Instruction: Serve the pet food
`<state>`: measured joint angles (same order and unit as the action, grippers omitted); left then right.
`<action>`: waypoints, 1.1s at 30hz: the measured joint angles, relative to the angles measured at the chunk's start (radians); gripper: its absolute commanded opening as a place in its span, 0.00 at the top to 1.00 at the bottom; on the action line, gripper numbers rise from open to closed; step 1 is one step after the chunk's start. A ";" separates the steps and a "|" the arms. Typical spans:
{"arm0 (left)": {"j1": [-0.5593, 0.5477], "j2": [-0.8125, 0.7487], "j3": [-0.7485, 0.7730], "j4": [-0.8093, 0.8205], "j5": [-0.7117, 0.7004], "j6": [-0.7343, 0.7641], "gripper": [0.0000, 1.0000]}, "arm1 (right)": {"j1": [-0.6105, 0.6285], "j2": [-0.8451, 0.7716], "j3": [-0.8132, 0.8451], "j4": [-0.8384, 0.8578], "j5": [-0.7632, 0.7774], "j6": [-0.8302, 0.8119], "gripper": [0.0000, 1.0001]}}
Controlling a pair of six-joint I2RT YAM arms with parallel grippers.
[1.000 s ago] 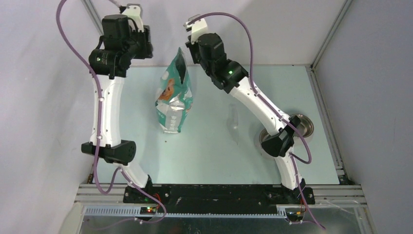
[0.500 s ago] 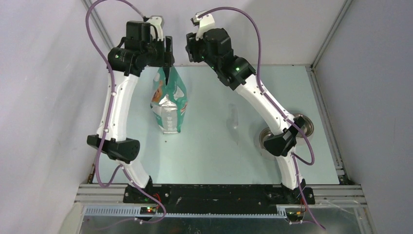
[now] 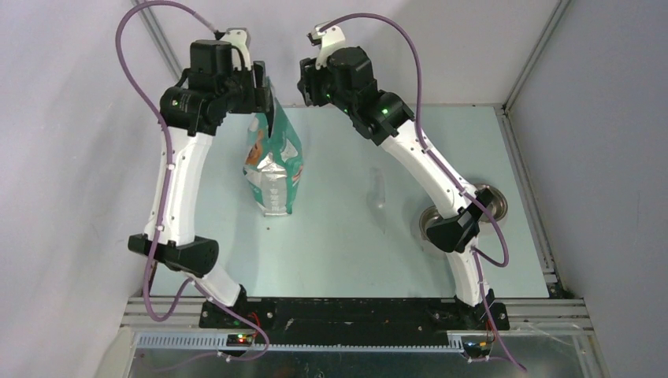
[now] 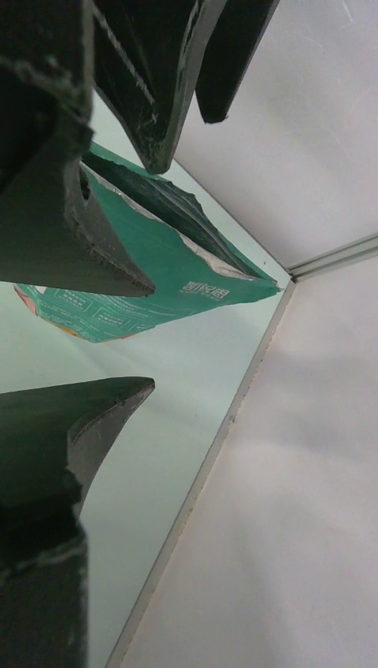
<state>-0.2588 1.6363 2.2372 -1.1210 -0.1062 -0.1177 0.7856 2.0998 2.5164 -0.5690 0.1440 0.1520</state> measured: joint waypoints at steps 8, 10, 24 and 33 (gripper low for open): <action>0.000 0.055 -0.031 -0.008 0.007 -0.014 0.36 | 0.006 0.000 0.000 -0.002 -0.002 -0.002 0.47; 0.000 0.079 -0.031 -0.009 0.008 -0.014 0.40 | 0.011 0.000 0.001 -0.002 -0.009 -0.003 0.47; 0.000 0.110 -0.088 0.000 0.009 -0.036 1.00 | 0.058 0.060 0.011 0.075 0.020 0.109 0.39; 0.003 0.084 -0.130 0.033 0.058 -0.069 1.00 | 0.058 0.094 0.011 0.071 -0.068 0.206 0.39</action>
<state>-0.2554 1.7203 2.1071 -1.0882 -0.0486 -0.1864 0.8436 2.1937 2.5275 -0.4984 0.0761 0.3576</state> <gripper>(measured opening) 0.009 0.609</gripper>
